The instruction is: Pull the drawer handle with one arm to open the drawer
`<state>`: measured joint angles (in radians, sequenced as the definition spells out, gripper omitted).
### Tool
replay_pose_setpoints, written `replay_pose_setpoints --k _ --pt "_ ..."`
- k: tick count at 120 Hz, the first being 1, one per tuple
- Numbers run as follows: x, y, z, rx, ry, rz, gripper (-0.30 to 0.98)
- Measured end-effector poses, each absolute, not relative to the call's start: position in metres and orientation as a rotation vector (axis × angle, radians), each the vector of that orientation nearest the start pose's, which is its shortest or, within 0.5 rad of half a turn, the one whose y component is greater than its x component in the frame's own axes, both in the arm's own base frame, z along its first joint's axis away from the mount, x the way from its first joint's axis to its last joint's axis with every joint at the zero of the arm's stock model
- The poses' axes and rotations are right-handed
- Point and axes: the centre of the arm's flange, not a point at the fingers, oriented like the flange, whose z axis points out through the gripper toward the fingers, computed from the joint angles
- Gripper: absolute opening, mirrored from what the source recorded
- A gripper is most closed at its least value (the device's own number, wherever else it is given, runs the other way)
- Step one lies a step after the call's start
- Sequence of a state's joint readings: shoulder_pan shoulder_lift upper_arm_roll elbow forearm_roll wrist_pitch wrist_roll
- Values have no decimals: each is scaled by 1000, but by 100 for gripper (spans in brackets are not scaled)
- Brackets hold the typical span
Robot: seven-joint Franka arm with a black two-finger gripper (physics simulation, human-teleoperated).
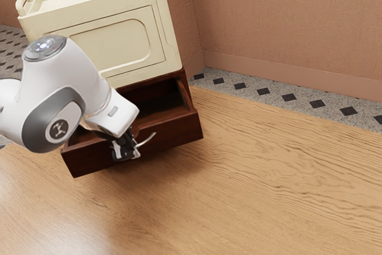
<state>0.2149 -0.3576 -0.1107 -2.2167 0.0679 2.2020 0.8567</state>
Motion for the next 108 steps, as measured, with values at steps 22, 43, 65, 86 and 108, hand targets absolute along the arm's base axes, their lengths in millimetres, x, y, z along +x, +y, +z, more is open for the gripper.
replay_pose_setpoints --k 22,43,65,86,108 --pt "470 41 553 -2657 1095 -360 5" --pt "465 36 556 -2649 1085 -369 3" --pt "460 30 565 -2653 1087 -365 4" --pt "411 -22 704 -2513 1101 -518 32" --pt "375 3 768 -2598 1035 -472 53"
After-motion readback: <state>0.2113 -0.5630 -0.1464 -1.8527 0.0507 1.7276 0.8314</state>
